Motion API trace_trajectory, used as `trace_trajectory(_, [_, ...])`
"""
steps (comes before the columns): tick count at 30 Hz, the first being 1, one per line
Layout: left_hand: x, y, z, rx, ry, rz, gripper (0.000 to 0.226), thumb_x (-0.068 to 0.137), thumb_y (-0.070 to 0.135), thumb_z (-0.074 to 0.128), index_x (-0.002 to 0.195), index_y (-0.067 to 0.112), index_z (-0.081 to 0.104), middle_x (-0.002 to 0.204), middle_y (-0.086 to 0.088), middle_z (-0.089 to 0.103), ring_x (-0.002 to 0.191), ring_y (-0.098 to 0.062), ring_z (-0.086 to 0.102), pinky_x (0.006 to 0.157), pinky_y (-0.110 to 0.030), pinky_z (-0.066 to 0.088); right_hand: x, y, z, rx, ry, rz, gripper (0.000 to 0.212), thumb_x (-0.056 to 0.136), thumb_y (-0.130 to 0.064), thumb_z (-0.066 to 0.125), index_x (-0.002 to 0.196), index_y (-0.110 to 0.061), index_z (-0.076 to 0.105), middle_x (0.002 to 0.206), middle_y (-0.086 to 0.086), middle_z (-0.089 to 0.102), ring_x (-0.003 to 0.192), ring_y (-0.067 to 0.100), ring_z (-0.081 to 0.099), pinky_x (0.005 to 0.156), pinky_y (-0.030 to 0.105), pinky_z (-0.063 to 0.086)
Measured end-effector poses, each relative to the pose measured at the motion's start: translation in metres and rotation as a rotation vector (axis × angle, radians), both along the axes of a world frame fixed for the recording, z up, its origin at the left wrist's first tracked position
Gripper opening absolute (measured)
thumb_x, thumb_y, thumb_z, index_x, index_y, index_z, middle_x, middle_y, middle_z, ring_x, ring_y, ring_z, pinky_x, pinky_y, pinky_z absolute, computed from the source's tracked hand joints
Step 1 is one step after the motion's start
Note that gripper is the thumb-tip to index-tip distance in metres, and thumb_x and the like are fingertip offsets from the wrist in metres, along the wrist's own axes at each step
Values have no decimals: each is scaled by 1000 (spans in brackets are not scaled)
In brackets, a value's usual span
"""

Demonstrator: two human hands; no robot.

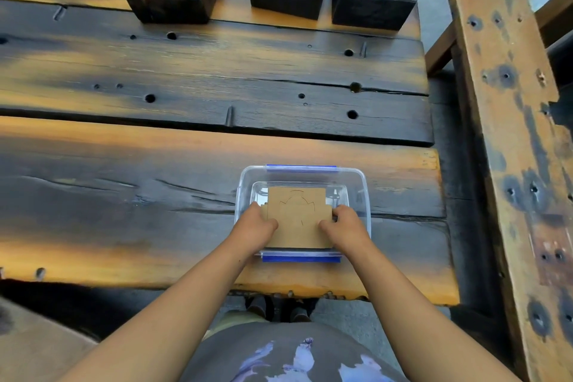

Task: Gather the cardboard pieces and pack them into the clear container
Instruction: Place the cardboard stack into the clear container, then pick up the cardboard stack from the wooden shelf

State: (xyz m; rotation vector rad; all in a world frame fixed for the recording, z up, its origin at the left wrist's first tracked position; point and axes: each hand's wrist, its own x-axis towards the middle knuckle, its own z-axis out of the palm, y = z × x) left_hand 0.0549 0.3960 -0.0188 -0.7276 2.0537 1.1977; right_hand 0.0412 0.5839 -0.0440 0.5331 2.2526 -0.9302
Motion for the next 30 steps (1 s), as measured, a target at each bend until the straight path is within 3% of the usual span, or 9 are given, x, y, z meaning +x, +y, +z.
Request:
trace_trajectory(6, [5,0,13,-7,26,-20,22,86,13,53,106,11,58,102,-11,68,95,-25,64,87,-40,53,-1,5,8,-29,-29,12,15,89,-21,59,82,-9,55,79,5,51,69,21,51,64,32,42])
trace_trajectory(10, [9,1,26,-36,74,-51,7,86,18,54,92,21,51,86,2,55,80,-17,56,74,-32,47,1,9,22,-19,37,36,26,89,-28,61,105,-7,60,91,5,60,81,23,58,74,36,48])
trace_trajectory(13, [7,3,43,-67,121,-69,18,85,19,55,80,32,44,81,8,49,85,-22,56,78,-35,46,-1,10,37,-33,90,45,50,91,-29,61,137,-11,52,134,8,60,121,27,57,90,32,42])
trace_trajectory(15, [5,7,57,-77,174,-102,20,86,18,55,83,33,43,80,6,52,85,-24,57,85,-39,49,-2,12,52,-91,129,20,54,90,-30,63,140,-12,50,143,7,54,128,26,53,100,34,43])
trace_trajectory(16, [4,8,60,-79,190,-132,16,86,18,55,94,29,46,83,3,55,85,-23,57,86,-40,50,-4,12,57,-111,139,14,52,90,-30,63,138,-13,52,141,6,56,126,25,55,101,36,45])
trace_trajectory(19, [-6,17,71,-105,248,-268,45,87,17,55,132,18,48,98,-5,69,94,-22,63,79,-31,47,0,16,76,-138,181,-44,43,90,-31,65,128,-13,59,125,5,63,107,19,60,89,34,49])
trace_trajectory(24, [-26,38,80,-105,331,-573,45,87,15,57,132,11,54,106,-9,72,101,-25,66,92,-34,52,25,31,84,-99,206,-248,22,87,-27,67,105,-14,65,102,6,68,95,22,64,88,35,49])
trace_trajectory(28, [-31,57,77,-77,408,-924,42,89,19,54,130,12,56,110,-6,70,102,-22,64,85,-29,49,76,38,84,-57,216,-539,23,84,-24,65,96,-5,64,90,14,68,76,18,58,71,31,46])
trace_trajectory(30, [-24,68,75,-62,450,-1082,38,90,20,52,127,15,57,110,-4,70,99,-20,63,82,-28,48,108,36,82,-36,206,-672,22,81,-26,65,86,-5,59,77,6,60,68,17,52,64,29,43])
